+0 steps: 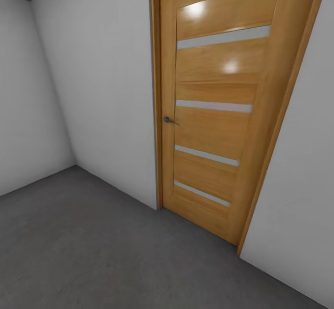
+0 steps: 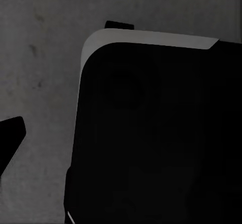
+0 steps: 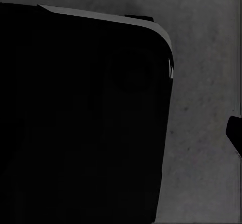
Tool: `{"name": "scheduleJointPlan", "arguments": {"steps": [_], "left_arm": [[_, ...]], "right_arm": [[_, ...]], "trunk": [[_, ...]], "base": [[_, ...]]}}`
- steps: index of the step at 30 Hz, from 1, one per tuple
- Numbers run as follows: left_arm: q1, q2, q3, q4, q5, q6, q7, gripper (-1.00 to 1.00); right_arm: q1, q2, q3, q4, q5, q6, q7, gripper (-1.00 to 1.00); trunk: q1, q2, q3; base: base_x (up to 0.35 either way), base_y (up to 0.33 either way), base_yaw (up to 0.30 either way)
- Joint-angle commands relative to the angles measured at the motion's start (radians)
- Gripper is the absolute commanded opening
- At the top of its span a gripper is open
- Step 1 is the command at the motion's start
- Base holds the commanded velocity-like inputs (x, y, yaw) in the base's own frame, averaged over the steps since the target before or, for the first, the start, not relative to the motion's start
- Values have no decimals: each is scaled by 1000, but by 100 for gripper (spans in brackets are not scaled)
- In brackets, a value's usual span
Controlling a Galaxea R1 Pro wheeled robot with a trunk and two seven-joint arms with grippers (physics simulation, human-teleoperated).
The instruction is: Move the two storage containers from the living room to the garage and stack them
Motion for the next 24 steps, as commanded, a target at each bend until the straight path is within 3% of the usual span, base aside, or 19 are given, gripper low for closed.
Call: {"name": "scheduleJointPlan", "arguments": {"steps": [1,11,24], "left_arm": [[0,0,0,0,7,-3,1,100],[0,1,0,0,7,-5,1,100],[0,1,0,0,7,-5,1,100]], "right_arm": [[0,0,5,1,1,-5,-1,100],[0,0,5,1,1,-5,0,100],[0,0,5,1,1,-5,1,100]], "trunk": [[1,0,-1],[1,0,-1],[1,0,-1]], "base": [[322,0,0],[322,23,-123],[301,199,-243]]}}
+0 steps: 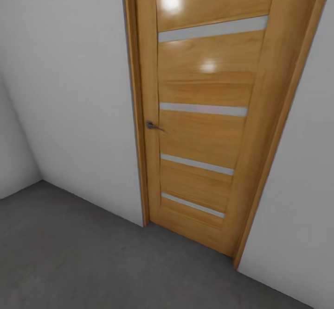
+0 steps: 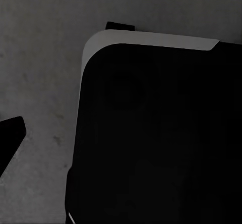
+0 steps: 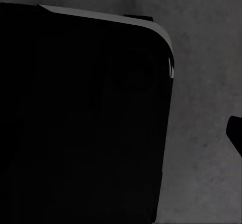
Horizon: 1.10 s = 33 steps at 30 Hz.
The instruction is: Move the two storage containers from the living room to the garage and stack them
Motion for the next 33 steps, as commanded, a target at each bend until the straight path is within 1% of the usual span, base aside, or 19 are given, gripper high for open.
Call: {"name": "scheduleJointPlan", "arguments": {"steps": [1,33], "left_arm": [[0,0,0,0,7,-3,0,100],[0,-1,0,0,7,-3,0,100]], "right_arm": [[-1,0,6,2,1,-4,0,100],[-1,0,6,1,1,-4,0,100]], "trunk": [[1,0,-1],[1,0,-1]], "base": [[289,233,-245],[281,245,-245]]}}
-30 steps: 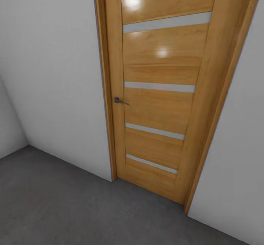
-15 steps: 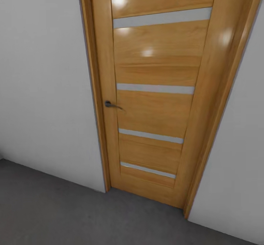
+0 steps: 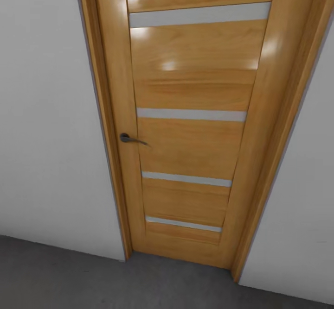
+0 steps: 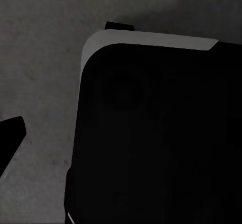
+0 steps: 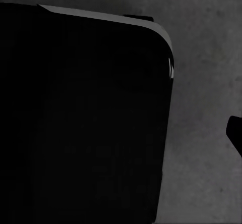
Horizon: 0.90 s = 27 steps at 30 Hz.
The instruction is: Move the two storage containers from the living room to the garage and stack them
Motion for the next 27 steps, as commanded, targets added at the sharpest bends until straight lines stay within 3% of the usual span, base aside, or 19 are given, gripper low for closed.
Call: {"name": "scheduleJointPlan", "arguments": {"steps": [1,12,27], "left_arm": [[0,0,0,0,7,-3,0,100],[0,0,0,0,7,-4,0,100],[0,0,0,0,6,-5,0,100]], "right_arm": [[-1,0,6,1,1,-4,-1,100],[-1,0,6,2,1,-4,-1,100],[-1,0,7,1,0,-3,0,100]], "trunk": [[1,0,-1],[1,0,-1],[1,0,-1]], "base": [[281,246,-241],[245,198,-227],[17,9,-37]]}}
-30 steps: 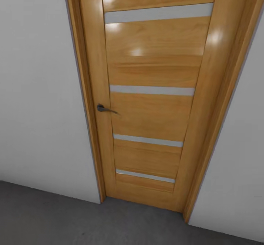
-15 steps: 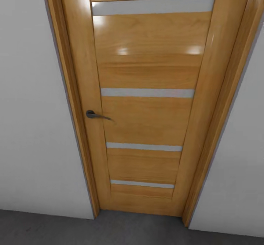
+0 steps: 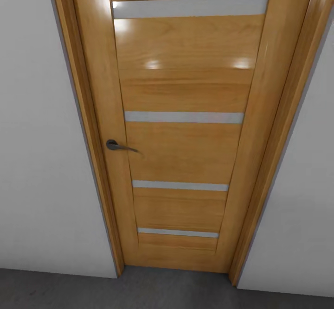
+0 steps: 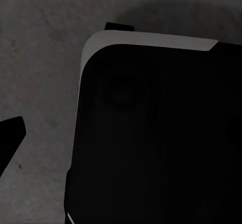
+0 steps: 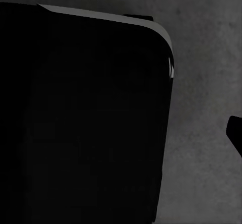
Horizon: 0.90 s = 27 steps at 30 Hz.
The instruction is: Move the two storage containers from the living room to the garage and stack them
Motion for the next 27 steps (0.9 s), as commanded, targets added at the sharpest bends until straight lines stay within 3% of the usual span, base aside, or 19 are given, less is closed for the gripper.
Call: {"name": "scheduleJointPlan", "arguments": {"steps": [1,27], "left_arm": [[0,0,0,0,7,-2,1,100],[0,-2,0,0,6,-3,1,100]], "right_arm": [[0,0,6,1,1,-4,0,100],[0,0,6,1,-1,-3,1,100]], "trunk": [[0,0,-1],[0,0,-1]], "base": [[1,0,-1],[0,0,0]]}}
